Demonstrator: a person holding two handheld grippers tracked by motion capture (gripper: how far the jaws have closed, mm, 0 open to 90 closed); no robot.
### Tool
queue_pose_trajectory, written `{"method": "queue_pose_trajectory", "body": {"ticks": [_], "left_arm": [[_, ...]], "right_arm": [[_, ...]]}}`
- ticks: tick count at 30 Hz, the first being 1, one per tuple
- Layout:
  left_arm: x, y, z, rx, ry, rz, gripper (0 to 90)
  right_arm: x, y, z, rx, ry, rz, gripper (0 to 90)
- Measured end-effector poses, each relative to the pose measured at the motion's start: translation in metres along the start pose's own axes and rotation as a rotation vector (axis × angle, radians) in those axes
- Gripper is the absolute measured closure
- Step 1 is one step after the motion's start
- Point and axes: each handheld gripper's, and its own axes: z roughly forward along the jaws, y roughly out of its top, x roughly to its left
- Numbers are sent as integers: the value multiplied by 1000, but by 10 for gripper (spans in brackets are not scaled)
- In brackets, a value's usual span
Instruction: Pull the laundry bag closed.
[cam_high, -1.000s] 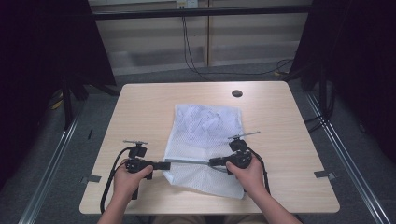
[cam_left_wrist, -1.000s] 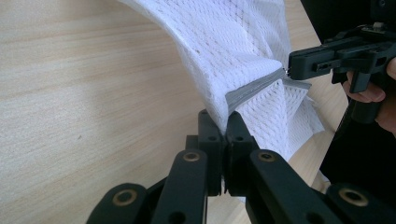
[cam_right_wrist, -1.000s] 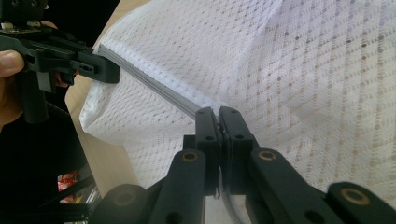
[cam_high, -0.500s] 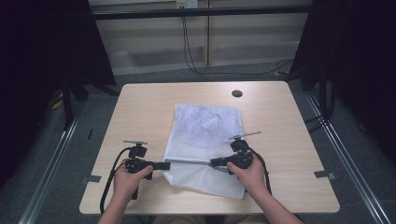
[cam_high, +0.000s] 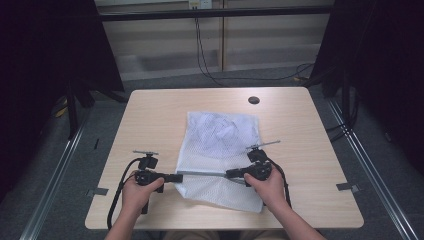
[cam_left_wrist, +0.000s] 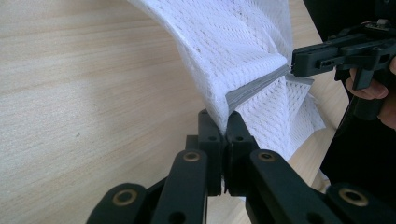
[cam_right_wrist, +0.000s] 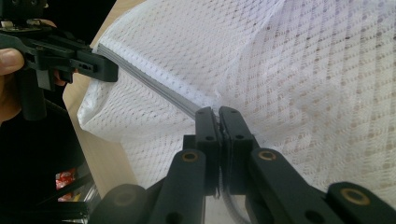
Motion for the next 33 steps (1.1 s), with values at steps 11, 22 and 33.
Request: {"method": "queue_pose_trajectory", "body": {"ticks": [11,22,33], "left_arm": [[0,0,0,-3,3,-8,880],[2,-2,-3,-17,-1,-19,881],[2,-2,-4,-18,-4,-21,880]], "right_arm": [[1,0,-1,5,2,-1,871],[-4,-2,-5,3,-4,4,870],[-6,-4,-7,3,-9,-2,870]]}}
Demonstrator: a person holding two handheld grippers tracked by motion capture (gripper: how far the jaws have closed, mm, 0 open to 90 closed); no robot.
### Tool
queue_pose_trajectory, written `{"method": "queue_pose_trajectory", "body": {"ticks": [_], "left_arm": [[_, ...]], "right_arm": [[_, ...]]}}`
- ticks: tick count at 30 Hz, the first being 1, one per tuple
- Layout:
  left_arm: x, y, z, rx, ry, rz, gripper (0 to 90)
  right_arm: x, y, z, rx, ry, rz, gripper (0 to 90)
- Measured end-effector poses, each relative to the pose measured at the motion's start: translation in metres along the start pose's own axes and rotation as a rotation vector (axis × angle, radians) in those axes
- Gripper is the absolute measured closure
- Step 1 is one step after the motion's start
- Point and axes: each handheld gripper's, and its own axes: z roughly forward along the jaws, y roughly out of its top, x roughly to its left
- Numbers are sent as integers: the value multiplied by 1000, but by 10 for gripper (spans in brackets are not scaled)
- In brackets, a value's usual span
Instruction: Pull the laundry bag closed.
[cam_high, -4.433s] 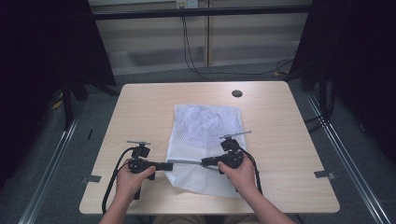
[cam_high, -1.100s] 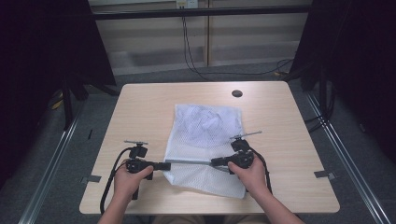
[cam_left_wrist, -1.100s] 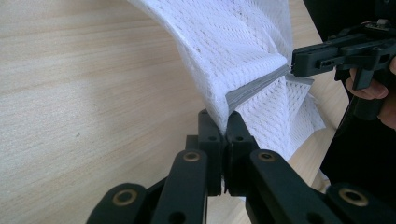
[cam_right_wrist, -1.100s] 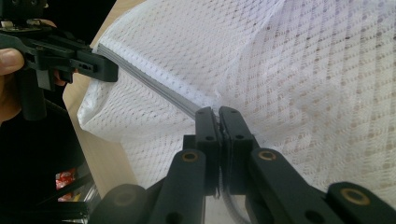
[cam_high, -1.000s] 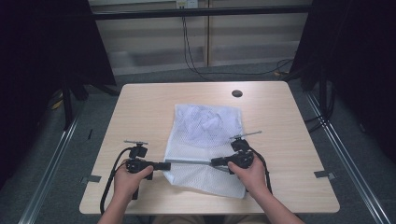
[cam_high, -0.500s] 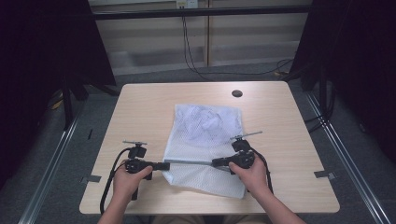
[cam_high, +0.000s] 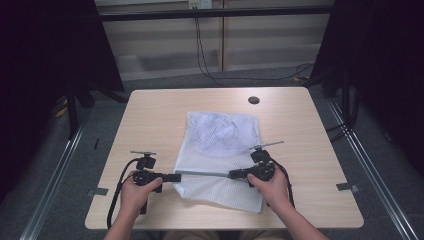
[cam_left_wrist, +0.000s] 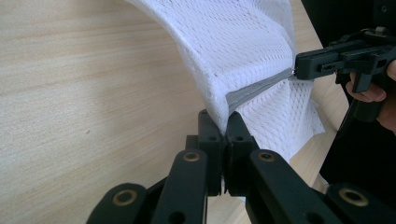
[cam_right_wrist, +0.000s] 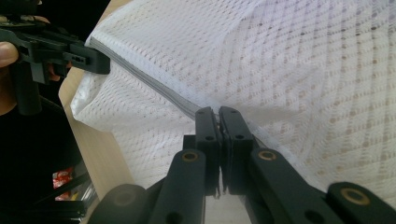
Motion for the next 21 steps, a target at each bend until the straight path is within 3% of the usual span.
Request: {"method": "queue_pose_trajectory", "body": {"ticks": [10,15,21], "left_arm": [[0,0,0,7,8,11,880],[0,-1,0,-1,18,-6,880],[1,-1,-2,3,14,4,880]], "right_arm": [[-1,-2,-1,1,7,3,870],[-1,-2,-3,7,-7,-7,870],[-8,-5,-9,-6,-9,6,870]]}}
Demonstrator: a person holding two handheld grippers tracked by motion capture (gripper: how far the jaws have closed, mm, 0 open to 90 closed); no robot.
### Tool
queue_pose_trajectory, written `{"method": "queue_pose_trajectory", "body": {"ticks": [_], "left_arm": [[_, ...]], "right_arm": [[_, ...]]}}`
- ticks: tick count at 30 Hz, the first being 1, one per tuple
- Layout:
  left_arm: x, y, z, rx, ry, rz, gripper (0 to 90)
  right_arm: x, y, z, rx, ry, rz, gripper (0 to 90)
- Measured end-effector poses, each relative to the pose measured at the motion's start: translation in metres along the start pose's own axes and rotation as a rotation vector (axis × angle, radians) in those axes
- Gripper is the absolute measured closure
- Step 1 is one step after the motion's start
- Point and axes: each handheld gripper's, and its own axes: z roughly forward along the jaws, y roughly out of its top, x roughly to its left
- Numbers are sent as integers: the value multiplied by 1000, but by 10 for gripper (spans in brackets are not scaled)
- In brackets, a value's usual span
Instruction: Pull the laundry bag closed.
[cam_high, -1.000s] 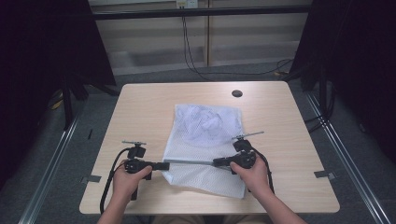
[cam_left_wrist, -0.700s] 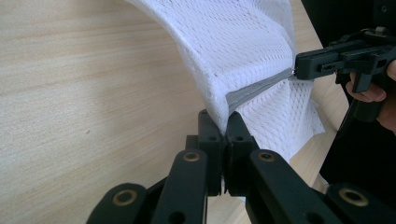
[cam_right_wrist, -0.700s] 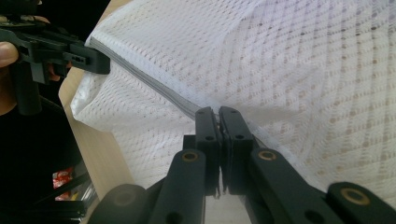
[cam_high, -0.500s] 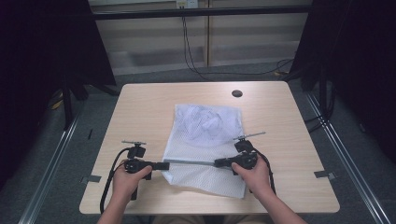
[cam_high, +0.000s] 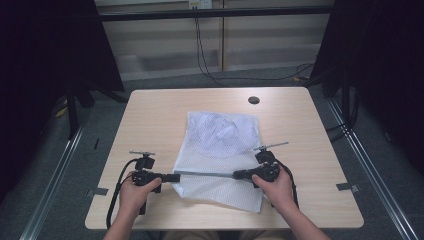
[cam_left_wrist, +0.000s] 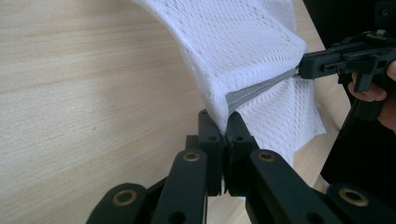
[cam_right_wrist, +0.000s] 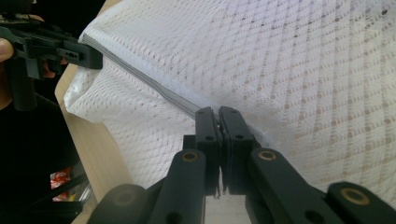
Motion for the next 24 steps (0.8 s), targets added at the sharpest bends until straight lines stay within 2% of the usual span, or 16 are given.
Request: {"method": "queue_pose_trajectory", "body": {"ticks": [11,12,16,20,22,24], "left_arm": [[0,0,0,-4,6,-1,880],[0,0,0,-10,3,-9,880],[0,-1,0,-10,6,-5,880],[0,-1,0,-12,4,-8,880],[1,-1,0,-5,8,5,880],[0,-1,0,-8,5,-8,880]], "right_arm": [[-1,-1,-2,-2,7,3,870],[-2,-1,-2,-1,-4,-7,870],[-5,-2,-5,3,-2,10,870],[-5,-3,-3,8,-8,-2,870],[-6,-3,-4,9,-5,4,870],[-6,-3,-4,9,-2,10,870]]}}
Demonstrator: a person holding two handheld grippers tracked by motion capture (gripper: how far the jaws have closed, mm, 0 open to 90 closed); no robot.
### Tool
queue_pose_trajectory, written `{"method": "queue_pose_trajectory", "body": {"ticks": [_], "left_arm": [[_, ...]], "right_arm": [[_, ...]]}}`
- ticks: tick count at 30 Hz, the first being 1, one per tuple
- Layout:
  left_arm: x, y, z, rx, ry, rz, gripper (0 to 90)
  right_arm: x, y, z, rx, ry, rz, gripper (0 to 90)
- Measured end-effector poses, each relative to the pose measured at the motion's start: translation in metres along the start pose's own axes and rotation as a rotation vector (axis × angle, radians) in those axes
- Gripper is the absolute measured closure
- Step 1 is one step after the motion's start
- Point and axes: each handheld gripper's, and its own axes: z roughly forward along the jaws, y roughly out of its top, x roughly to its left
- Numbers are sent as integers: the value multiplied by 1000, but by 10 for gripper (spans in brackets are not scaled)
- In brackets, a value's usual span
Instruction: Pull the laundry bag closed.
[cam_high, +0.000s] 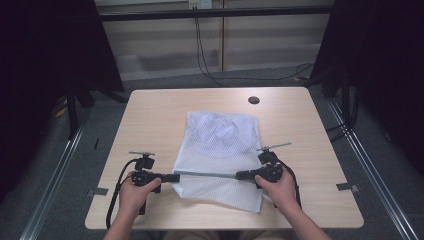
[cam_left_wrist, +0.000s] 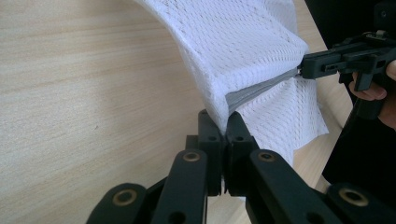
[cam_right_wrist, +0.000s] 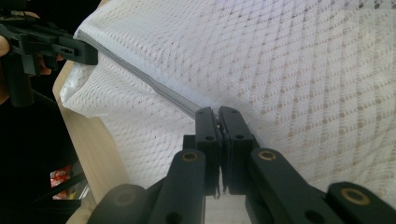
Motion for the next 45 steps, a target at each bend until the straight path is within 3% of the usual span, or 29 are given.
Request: {"method": "queue_pose_trajectory", "body": {"ticks": [10,15,17,21,23,27,30,34,45], "left_arm": [[0,0,1,0,-6,-2,880],[1,0,1,2,10,6,880],[0,-1,2,-12,2,-16,880],[1,-1,1,6,3,7,880],[1,-1,2,-10,3,-10,880],[1,-1,1,0,0,5,880],[0,-1,0,-10,4,-10,880],[1,-1,0,4,4,13,880],[1,-1,0,1,3,9,880]], "right_arm": [[-2,-1,-2,-3,6,-5,870],[-2,0,-3,0,6,-3,870],[-3,0,-4,1,0,-1,870],[-4,-1,-5,-2,-4,-7,870],[-5,-1,-5,-2,-2,-6,870],[-5,-1,-6,-2,1,-3,870],[-5,0,-7,1,-14,-7,870],[-7,-1,-9,1,-15,-2,870],[-7,-2,-11,-1,-13,-10,870]]}}
